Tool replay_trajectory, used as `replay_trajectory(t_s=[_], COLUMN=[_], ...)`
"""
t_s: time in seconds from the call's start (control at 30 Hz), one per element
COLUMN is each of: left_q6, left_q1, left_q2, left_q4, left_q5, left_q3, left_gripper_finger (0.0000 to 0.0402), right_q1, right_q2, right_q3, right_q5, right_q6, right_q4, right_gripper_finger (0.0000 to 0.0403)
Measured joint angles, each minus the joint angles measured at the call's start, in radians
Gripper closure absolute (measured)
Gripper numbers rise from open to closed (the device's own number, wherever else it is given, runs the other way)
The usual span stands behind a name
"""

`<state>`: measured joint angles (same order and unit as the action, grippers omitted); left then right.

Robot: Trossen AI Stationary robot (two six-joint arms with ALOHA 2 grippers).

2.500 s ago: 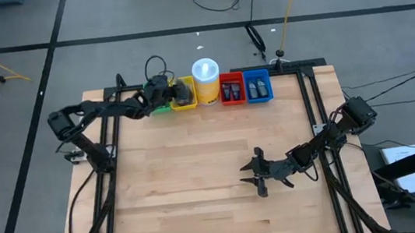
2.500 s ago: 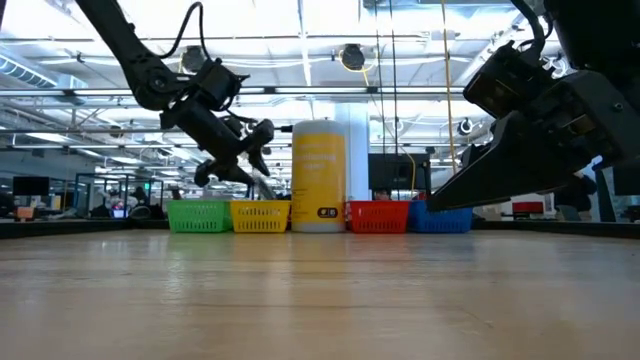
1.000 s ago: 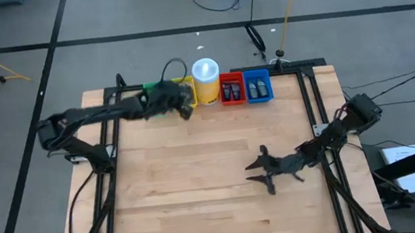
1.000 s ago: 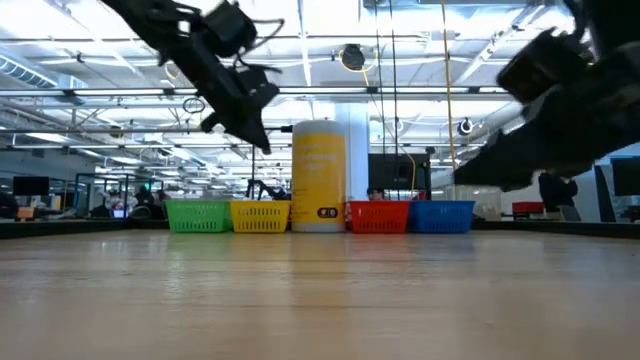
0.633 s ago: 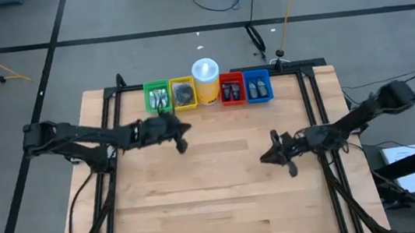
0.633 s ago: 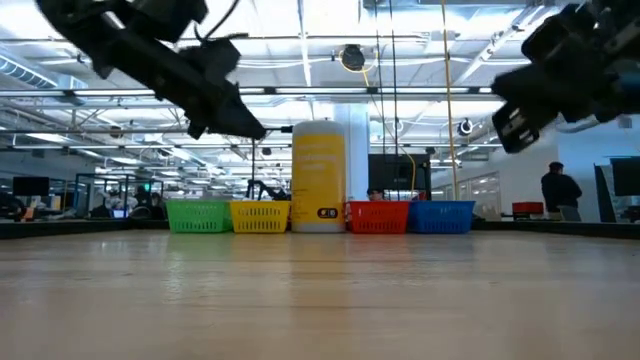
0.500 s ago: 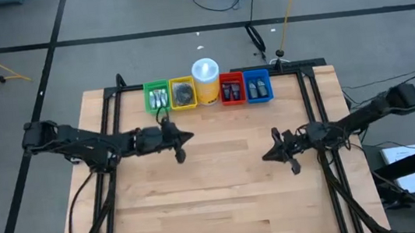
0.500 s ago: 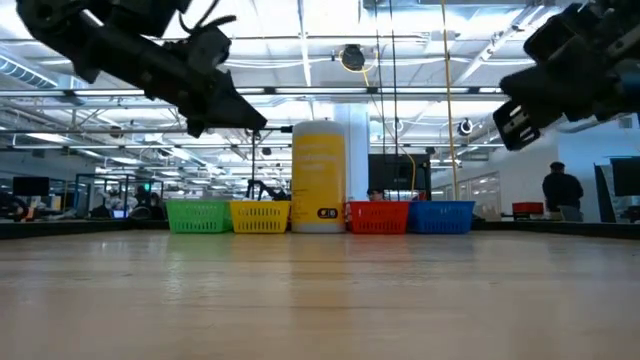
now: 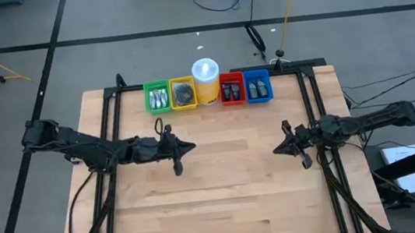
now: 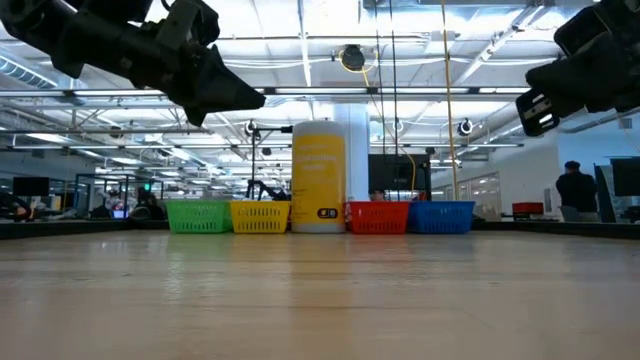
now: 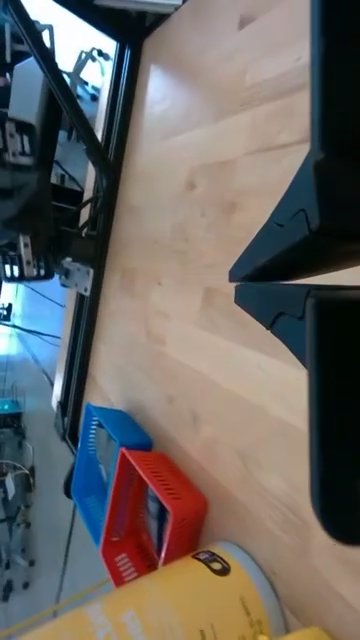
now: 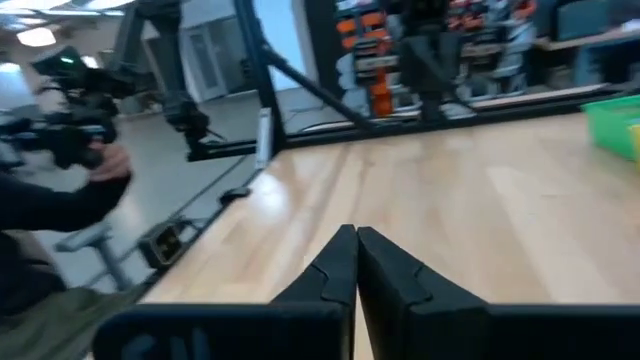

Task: Pick & Place Travel size toiletries
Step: Return to Home Position

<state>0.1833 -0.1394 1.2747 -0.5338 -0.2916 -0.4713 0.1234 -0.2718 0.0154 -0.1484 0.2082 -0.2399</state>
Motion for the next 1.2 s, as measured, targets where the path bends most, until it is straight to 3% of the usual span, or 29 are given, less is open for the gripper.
replay_trajectory(t_s=[0.17, 0.3, 0.6, 1.2], left_q6=[-0.006, -0.004, -0.006, 0.0], left_q1=[-0.008, -0.008, -0.02, -0.018], left_q2=[0.0, 0.0, 0.0, 0.0], left_q4=[-0.002, -0.01, -0.074, -0.069], left_q5=[0.0, 0.0, 0.0, 0.001], left_q3=[0.0, 0.0, 0.0, 0.0], left_gripper_finger=[0.0397, 0.0387, 0.04, 0.0376], right_q1=[0.0, 0.0, 0.0, 0.0], right_q2=[0.186, 0.27, 0.239, 0.226], right_q3=[0.0, 0.003, 0.004, 0.004], right_q5=[0.05, 0.055, 0.073, 0.07], right_q6=[-0.024, -0.057, -0.118, -0.116], right_q4=[0.196, 0.205, 0.2, 0.192], right_gripper_finger=[0.0401, 0.0402, 0.0401, 0.0399])
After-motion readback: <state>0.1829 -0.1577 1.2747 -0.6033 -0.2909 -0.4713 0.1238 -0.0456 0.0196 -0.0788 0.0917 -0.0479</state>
